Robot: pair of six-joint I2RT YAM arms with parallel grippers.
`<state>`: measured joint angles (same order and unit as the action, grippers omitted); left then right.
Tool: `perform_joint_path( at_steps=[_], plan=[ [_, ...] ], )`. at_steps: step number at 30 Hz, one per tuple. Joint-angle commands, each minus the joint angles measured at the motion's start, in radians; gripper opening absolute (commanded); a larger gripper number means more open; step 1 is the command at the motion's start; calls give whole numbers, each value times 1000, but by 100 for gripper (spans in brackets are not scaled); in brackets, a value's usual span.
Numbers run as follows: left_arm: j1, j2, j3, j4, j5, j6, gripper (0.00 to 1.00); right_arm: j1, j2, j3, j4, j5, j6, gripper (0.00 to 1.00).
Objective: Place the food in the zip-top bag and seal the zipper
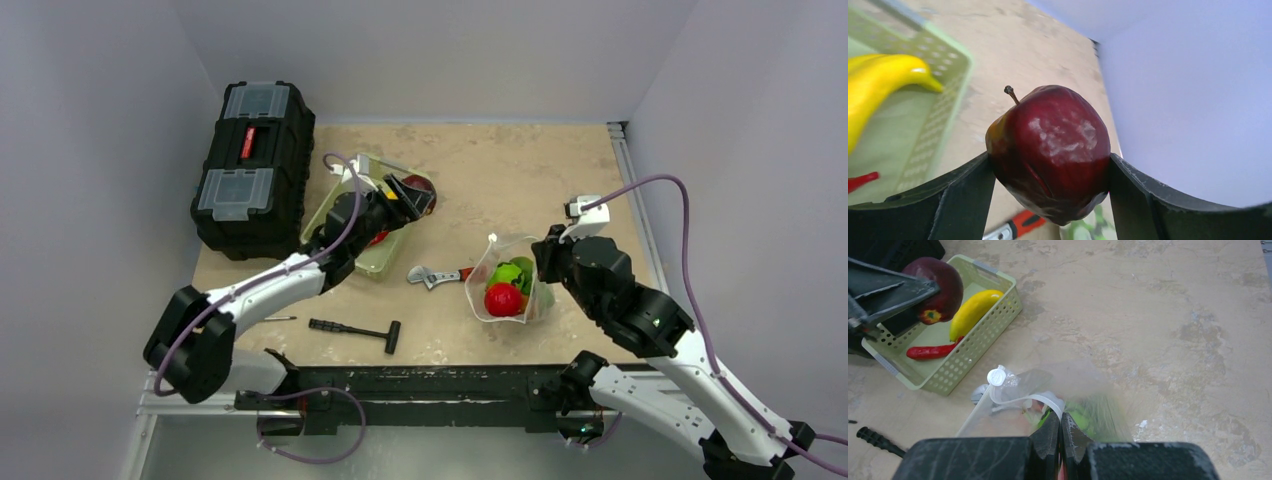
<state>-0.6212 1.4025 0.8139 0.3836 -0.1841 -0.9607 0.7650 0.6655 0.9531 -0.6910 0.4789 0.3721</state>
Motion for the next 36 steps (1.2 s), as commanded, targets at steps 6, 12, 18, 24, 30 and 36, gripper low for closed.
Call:
perform_joint_path(
  at_steps=[6,12,18,24,30,36],
  plan=[
    [-234,-252,-87,210,482,396,38,2,1,-2,61,-13,-14,0],
    [-422,-133,-14,188,491,497,39,2,3,1,57,-13,-15,0],
    [-452,5,25,315,485,432,38,2,-5,1,54,-10,-12,0],
    [-459,26,78,205,431,454,38,1,4,4,42,10,-10,0],
    [-461,56,152,69,379,479,46,2,5,4,42,8,-10,0],
    [-462,97,264,-55,310,503,56,2,8,3,46,4,-10,0]
  ],
)
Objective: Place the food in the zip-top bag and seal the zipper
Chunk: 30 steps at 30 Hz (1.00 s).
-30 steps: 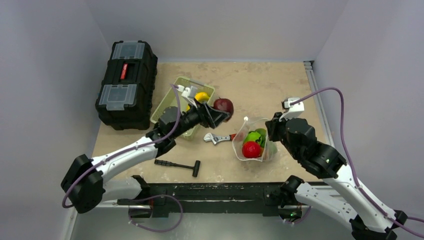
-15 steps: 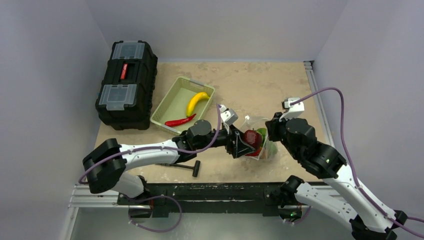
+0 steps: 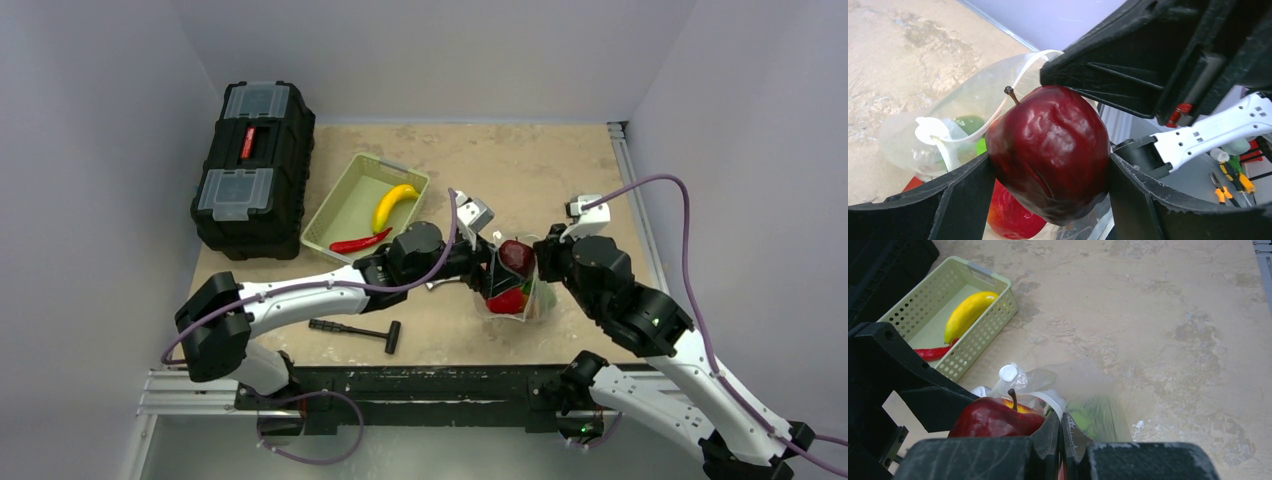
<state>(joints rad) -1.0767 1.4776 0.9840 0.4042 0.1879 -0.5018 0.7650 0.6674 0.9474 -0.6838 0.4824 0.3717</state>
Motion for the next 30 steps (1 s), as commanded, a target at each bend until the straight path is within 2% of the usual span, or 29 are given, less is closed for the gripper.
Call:
perform_joint_path(
  at_steps=[1,8,12,23,30],
  plan=[
    [-6,29,112,-94,-65,48,58,2,7,8,39,0,-10,0],
    [-10,72,165,-159,-88,28,73,2,6,11,29,10,-1,0],
    [-9,95,186,-166,-87,15,99,2,5,9,26,8,-2,0],
    [-12,54,164,-187,-57,20,99,1,12,10,34,1,-2,0],
    [-12,-63,53,-158,-79,56,97,2,-1,6,33,-12,1,0]
  ],
)
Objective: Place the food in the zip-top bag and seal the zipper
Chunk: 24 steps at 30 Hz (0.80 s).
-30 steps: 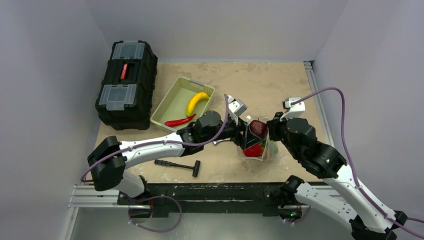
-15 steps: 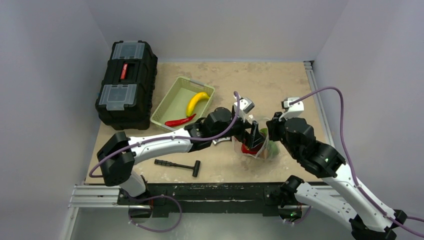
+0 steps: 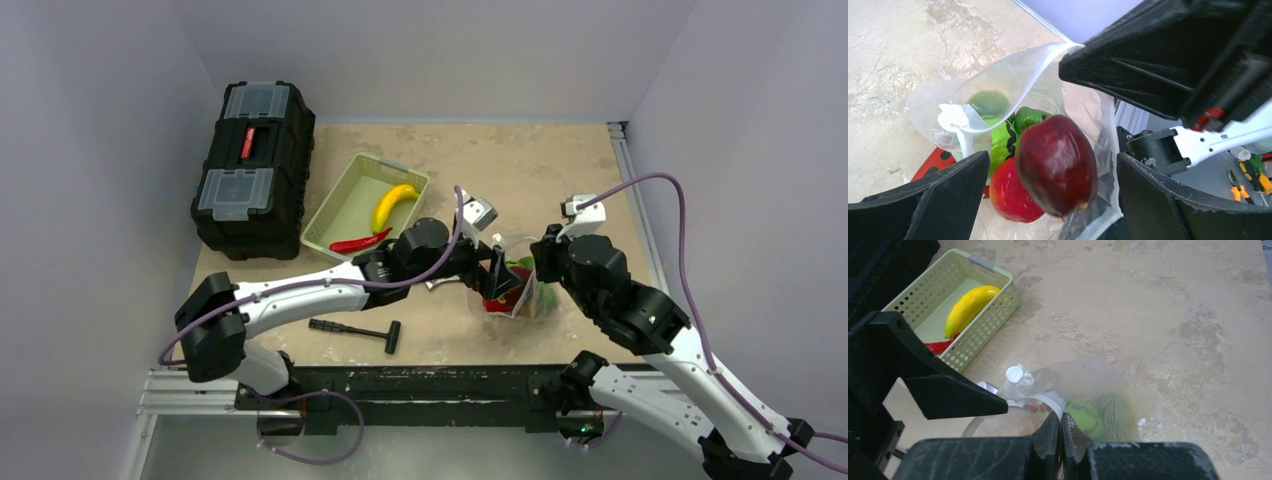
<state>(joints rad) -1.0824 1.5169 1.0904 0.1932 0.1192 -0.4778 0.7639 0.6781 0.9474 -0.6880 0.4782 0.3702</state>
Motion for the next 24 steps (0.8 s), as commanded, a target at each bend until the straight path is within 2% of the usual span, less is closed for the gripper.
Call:
perform_joint_path(
  at_steps=[1,4,9,13,15,19,24],
  plan=[
    [-7,-121,-72,62,-18,31,96,3,-12,6,40,-12,3,0],
    [-7,-166,-120,71,-50,30,93,3,-9,5,46,-16,0,0],
    [-8,-169,-108,-8,2,44,72,3,-3,8,44,-9,2,0],
    [-25,-92,-70,-32,60,21,58,3,-10,7,40,-7,1,0],
    [-35,-2,-27,5,101,-49,52,3,-11,7,36,-3,2,0],
    [-59,77,71,2,142,-54,50,3,-5,8,39,-1,1,0],
    [-60,49,73,-62,64,-9,55,3,-2,12,28,21,3,0]
  ],
)
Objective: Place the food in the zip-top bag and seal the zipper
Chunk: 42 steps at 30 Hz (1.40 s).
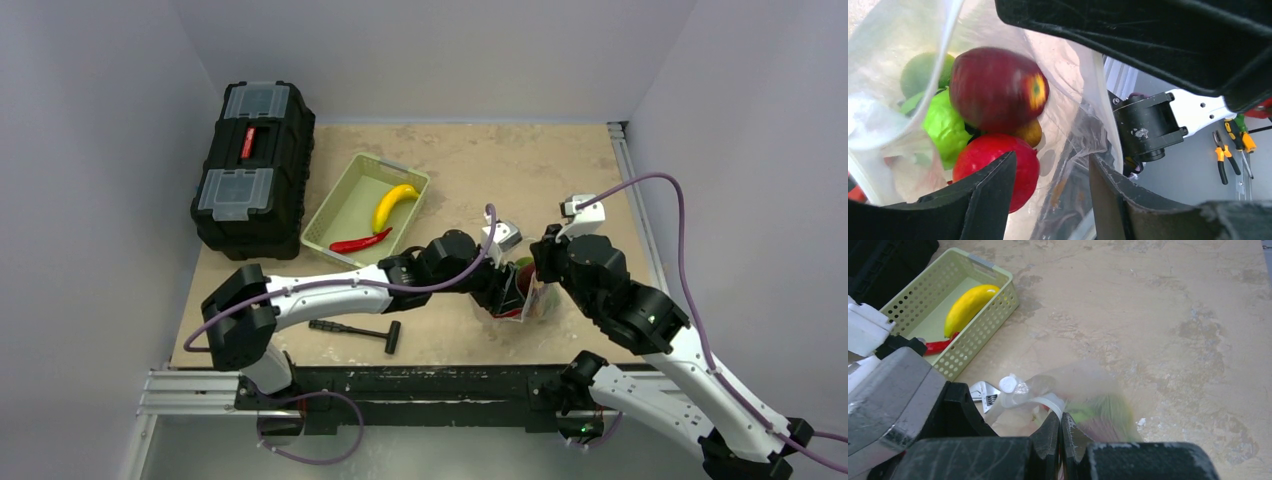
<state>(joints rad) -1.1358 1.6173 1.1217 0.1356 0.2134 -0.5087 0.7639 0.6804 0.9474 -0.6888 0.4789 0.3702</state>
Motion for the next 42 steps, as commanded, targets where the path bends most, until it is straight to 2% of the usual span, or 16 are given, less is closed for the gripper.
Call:
perform_joint_path(
  at_steps=[1,6,11,13,16,18,20,21,23,24,28,30,35,37,39,42],
  plan=[
    [-6,-64,33,-16,-55,34,57,3,-8,10,28,17,2,0],
    [-4,-146,-13,-62,-179,74,70,2,-6,7,37,3,1,0],
    [6,-274,-94,-87,-307,125,75,2,5,10,41,3,-2,0],
    [14,-328,-132,-108,-391,143,78,3,2,10,38,4,-1,0],
    [35,-399,-181,-132,-593,129,84,3,-3,8,37,3,0,0],
    [60,-422,-192,-251,-785,37,91,3,-5,7,35,3,-1,0],
    [140,-427,-170,-446,-929,-175,95,3,-8,7,37,0,0,0],
    [186,-427,-157,-555,-949,-291,95,3,-10,5,40,-2,0,0],
    [281,-423,-151,-670,-933,-452,95,3,-6,6,47,-6,-1,0],
    [315,-422,-160,-653,-901,-452,95,3,-3,8,46,-4,-2,0],
    [407,-367,-158,-517,-792,-273,96,3,0,11,36,5,-1,0],
    [440,-301,-110,-517,-802,-184,100,3,-7,10,34,6,-1,0],
    [536,-99,37,-542,-721,-10,100,3,-18,9,34,2,0,0],
    [549,-30,88,-557,-732,54,100,3,-18,7,35,1,0,0],
    [552,34,160,-636,-764,73,99,3,-15,8,37,5,-1,0],
    [584,81,221,-761,-763,-61,99,2,-14,11,27,21,4,0]
  ],
)
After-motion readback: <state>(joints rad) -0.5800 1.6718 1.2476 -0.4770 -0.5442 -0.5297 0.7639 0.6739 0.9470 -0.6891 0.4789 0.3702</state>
